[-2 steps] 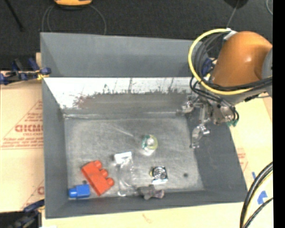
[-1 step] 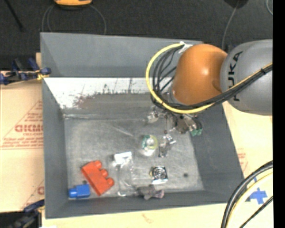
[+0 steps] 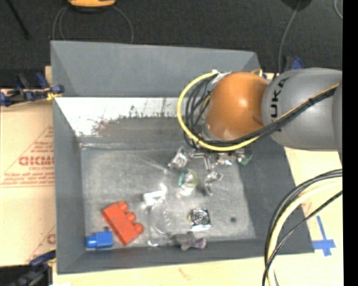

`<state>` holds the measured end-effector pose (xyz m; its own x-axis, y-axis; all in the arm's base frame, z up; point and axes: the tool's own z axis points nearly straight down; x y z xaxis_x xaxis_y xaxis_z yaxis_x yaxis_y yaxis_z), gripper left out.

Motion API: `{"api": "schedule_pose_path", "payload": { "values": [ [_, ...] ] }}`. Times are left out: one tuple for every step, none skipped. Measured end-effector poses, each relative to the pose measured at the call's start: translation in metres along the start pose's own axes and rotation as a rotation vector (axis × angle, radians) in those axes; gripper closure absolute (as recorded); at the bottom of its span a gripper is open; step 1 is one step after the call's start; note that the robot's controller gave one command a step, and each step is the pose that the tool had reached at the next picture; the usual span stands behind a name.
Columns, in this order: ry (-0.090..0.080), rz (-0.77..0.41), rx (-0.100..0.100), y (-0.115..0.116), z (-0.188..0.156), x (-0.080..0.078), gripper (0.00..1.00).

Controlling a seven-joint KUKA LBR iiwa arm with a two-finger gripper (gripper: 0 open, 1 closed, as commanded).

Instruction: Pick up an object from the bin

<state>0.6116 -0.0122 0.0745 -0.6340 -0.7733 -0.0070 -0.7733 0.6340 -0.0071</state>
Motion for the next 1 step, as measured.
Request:
{"api": "schedule_pose_path", "payload": {
  "values": [
    [-0.008,0.004,0.006,-0.0014,-0.0028,-0.0025,1.0]
  ]
}}
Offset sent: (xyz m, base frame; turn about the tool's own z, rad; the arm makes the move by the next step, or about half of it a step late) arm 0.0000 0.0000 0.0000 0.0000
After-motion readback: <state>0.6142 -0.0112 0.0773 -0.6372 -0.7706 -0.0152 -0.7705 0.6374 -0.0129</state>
